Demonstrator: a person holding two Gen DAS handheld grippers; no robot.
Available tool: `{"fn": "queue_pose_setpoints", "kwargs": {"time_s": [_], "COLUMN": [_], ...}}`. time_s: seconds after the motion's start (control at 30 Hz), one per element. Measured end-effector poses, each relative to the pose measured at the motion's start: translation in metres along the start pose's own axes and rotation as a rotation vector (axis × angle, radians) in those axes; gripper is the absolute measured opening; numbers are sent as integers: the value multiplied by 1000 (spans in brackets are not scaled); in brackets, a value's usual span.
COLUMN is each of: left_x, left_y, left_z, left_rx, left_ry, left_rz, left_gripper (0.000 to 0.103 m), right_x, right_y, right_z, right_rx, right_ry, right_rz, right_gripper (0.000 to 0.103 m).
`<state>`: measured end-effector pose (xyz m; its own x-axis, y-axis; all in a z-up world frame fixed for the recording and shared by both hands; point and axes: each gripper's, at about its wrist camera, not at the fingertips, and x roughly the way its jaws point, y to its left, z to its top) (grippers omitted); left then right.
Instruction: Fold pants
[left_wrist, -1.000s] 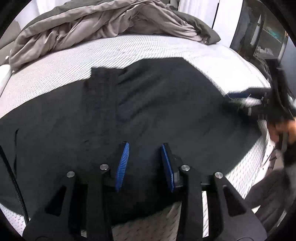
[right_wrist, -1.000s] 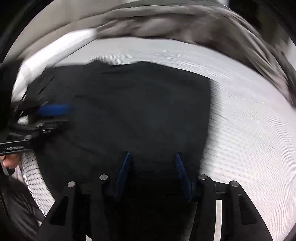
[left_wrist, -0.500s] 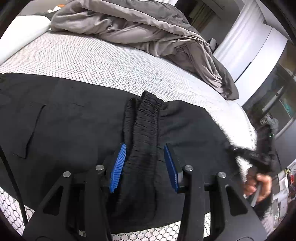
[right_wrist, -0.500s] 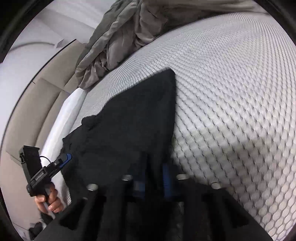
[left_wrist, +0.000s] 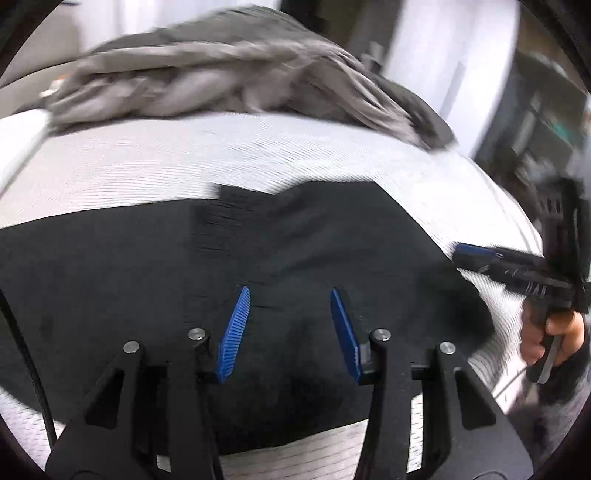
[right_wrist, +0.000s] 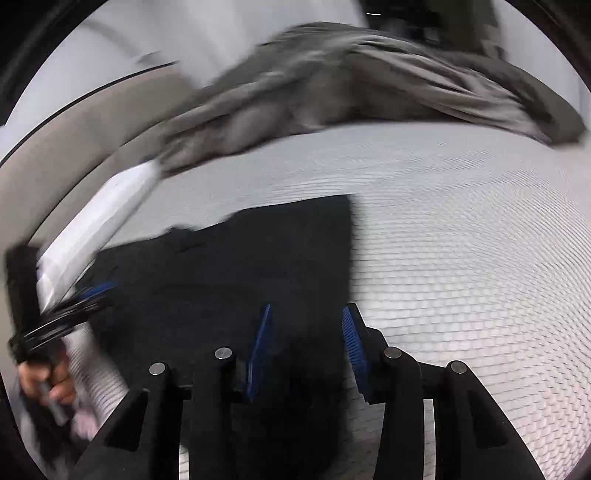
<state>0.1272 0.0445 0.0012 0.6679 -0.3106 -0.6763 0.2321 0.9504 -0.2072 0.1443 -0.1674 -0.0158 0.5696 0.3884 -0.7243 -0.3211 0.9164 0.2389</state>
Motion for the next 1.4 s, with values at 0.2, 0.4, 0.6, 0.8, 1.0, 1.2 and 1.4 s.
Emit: {"fn": "queue_pose_setpoints", "kwargs": {"time_s": [0.2, 0.4, 0.6, 0.8, 1.0, 1.2, 1.4], "left_x": [35, 0, -19, 19, 55, 48, 58], "left_y": [-31, 9, 9, -67, -110, -138, -187], "left_z": [-13, -29, -18, 14, 12, 2, -38], "left_rx": [174, 138, 56, 40, 84, 142, 326], "left_ry": [129, 133, 53, 43, 128, 111, 162], "left_rz": [22, -11, -38, -105, -77, -101, -68], "left_gripper": [43, 46, 46, 48, 48, 49, 64], "right_x": [56, 17, -11, 9, -32, -48, -39], "right_y": [68, -17, -57, -34, -35, -56, -77], "right_z": [-33, -41, -46, -58, -83, -87, -73], "right_rx": [-300, -121, 149, 127, 95, 35, 225], "right_ry": [165, 208, 184, 245, 220, 215, 91], "right_rz": [-53, -153, 211, 276, 356, 278, 193], "right_gripper": [41, 53, 53, 30, 2, 20, 49]}}
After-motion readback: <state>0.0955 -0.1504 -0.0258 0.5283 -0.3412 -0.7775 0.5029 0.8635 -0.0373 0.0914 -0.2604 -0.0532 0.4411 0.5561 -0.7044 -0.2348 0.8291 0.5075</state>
